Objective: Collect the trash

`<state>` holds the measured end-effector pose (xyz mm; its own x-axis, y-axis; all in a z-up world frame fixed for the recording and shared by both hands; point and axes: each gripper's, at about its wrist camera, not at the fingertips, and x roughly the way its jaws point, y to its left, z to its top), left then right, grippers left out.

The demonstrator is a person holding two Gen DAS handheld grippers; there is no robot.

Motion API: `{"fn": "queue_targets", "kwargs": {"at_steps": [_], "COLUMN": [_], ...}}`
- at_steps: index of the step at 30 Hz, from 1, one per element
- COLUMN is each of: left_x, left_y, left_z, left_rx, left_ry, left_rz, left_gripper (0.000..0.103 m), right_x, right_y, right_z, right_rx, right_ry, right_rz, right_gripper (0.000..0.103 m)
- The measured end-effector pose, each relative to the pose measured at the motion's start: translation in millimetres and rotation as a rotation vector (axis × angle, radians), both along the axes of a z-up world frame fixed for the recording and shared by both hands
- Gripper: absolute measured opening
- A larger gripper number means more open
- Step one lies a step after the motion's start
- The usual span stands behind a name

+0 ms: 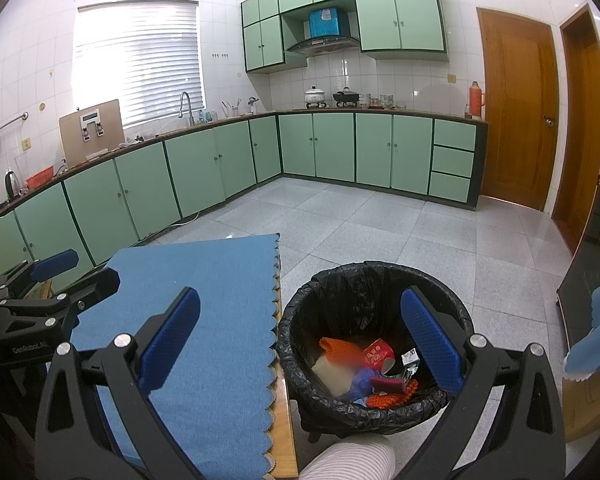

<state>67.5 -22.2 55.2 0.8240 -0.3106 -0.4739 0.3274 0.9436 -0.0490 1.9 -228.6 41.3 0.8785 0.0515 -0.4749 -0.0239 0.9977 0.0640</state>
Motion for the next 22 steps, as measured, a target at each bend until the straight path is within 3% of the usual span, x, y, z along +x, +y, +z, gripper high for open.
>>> {"fn": "queue_targets", "kwargs": {"at_steps": [22], "left_x": [2.2], "left_y": [0.9], "left_z": [-6.2], "left_rx": [-0.001], "left_ry": [0.012], "left_rz": [0.002], "left_gripper": [0.097], "right_x": [0.6], "right_y": [-0.7], "right_z": [-5.5], "right_rx": [0.0], "right_ry": [0.008], "right_rz": [-0.002], "right_gripper": [0.098]}}
